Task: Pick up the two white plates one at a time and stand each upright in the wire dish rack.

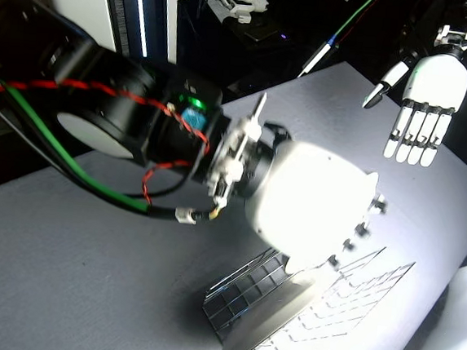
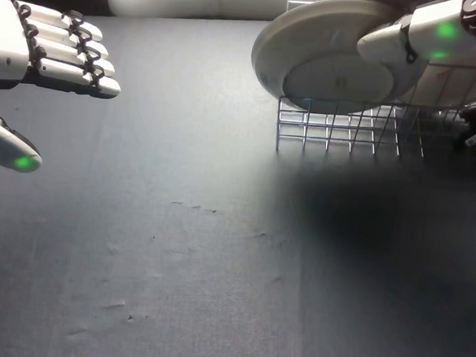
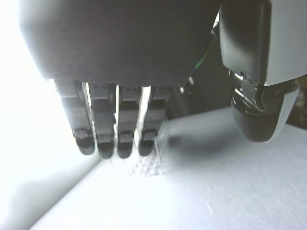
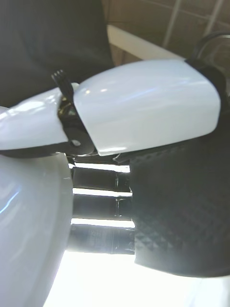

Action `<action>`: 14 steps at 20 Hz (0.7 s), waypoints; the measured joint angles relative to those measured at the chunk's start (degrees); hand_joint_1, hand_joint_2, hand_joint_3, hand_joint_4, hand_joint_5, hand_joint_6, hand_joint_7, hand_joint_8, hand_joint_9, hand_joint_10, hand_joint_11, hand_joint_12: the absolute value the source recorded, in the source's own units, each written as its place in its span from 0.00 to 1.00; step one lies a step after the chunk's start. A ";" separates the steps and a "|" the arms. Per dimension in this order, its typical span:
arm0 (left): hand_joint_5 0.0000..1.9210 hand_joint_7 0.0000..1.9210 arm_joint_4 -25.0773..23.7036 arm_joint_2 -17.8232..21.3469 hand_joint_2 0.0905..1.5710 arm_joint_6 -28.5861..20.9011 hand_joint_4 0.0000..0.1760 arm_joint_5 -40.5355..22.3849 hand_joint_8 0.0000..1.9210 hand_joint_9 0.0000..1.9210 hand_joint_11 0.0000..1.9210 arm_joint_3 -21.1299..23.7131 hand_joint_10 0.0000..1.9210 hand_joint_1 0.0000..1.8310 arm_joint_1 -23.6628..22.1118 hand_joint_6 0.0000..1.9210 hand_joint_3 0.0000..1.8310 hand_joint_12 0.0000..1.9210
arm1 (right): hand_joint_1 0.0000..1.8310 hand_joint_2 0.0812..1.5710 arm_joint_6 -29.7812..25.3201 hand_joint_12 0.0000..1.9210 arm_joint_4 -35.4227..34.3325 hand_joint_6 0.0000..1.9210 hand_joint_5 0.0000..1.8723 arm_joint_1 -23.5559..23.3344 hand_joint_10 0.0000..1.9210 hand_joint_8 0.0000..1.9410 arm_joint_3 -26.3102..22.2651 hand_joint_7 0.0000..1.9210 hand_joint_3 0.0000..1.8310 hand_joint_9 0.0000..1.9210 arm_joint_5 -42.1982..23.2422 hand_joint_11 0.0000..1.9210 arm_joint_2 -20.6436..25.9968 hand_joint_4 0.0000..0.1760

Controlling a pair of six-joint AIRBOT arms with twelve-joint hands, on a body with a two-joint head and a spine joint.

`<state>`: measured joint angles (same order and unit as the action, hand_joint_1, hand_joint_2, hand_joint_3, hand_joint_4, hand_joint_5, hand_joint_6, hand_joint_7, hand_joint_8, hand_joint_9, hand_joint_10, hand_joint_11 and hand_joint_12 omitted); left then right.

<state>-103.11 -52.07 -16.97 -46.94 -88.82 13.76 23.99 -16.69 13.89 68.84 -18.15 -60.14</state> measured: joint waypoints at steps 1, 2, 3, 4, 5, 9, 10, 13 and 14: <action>0.02 0.02 0.02 0.00 0.74 0.00 0.00 -0.02 0.00 0.01 0.00 0.00 0.00 0.00 0.00 0.00 0.00 0.00 | 0.76 0.68 -0.04 0.66 0.59 0.52 0.47 0.35 0.58 0.46 0.61 0.53 0.00 0.54 0.02 0.52 -0.44 0.00; 0.02 0.02 0.02 0.00 0.74 0.00 0.00 -0.04 0.00 0.01 0.00 0.00 0.00 0.00 0.00 0.00 0.00 0.00 | 0.76 0.68 -0.11 0.66 0.85 0.52 0.47 0.74 0.58 0.46 1.03 0.53 0.00 0.54 -0.26 0.52 -0.76 0.00; 0.02 0.02 0.02 -0.17 0.74 0.00 0.00 0.02 0.00 0.01 0.00 0.00 0.00 0.00 0.00 0.00 0.00 0.00 | 0.76 0.68 -0.20 0.65 1.46 0.51 0.47 1.46 0.57 0.45 1.68 0.53 0.00 0.55 -0.52 0.52 -1.25 0.00; 0.02 0.02 0.02 -0.28 0.74 0.00 0.00 -0.04 0.00 0.02 0.00 0.00 0.00 0.00 0.00 0.00 0.00 0.00 | 0.76 0.68 -0.26 0.65 2.60 0.52 0.47 2.16 0.56 0.45 2.25 0.53 0.00 0.55 -0.66 0.52 -1.66 0.00; 0.02 0.02 0.04 -0.31 0.74 -0.02 0.00 -0.11 0.00 0.01 0.00 0.02 0.00 0.00 0.00 0.00 0.00 0.00 | 0.76 0.68 -0.24 0.65 3.08 0.51 0.47 2.71 0.56 0.45 2.40 0.53 0.00 0.55 -0.48 0.52 -1.88 0.00; 0.02 0.02 0.02 -0.33 0.73 0.00 0.00 -0.04 0.00 0.02 0.01 0.00 0.00 0.00 0.00 0.00 0.00 0.00 | 0.76 0.68 -0.50 0.63 4.31 0.52 0.48 3.63 0.55 0.45 3.32 0.53 0.00 0.56 -1.64 0.52 -2.47 0.00; 0.04 0.04 0.02 -0.33 0.73 0.00 0.00 -0.09 0.01 0.03 0.01 0.00 0.01 0.00 0.00 0.01 0.00 0.01 | 0.81 0.69 -0.85 0.77 4.81 0.55 0.45 4.00 0.53 0.47 3.58 0.48 0.00 0.51 -2.03 0.47 -2.58 0.00; 0.02 0.02 0.02 -0.33 0.73 0.00 0.00 -0.07 0.00 0.02 0.00 0.02 0.00 0.00 0.00 0.00 0.00 0.00 | 0.72 0.71 -0.98 0.67 8.33 0.39 0.33 4.37 0.43 0.34 4.04 0.37 0.00 0.37 -2.67 0.32 -2.62 0.00; 0.01 0.01 0.04 -0.33 0.73 -0.02 0.00 -0.07 0.00 0.01 0.00 0.00 0.00 0.00 0.00 0.00 0.00 0.00 | 0.71 0.68 -0.92 0.63 9.38 0.22 0.35 4.61 0.27 0.16 4.15 0.38 0.00 0.36 -2.93 0.27 -2.62 0.00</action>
<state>-103.07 -52.40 -16.99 -47.00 -88.82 13.76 23.07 -7.31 18.50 72.99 -21.08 -62.76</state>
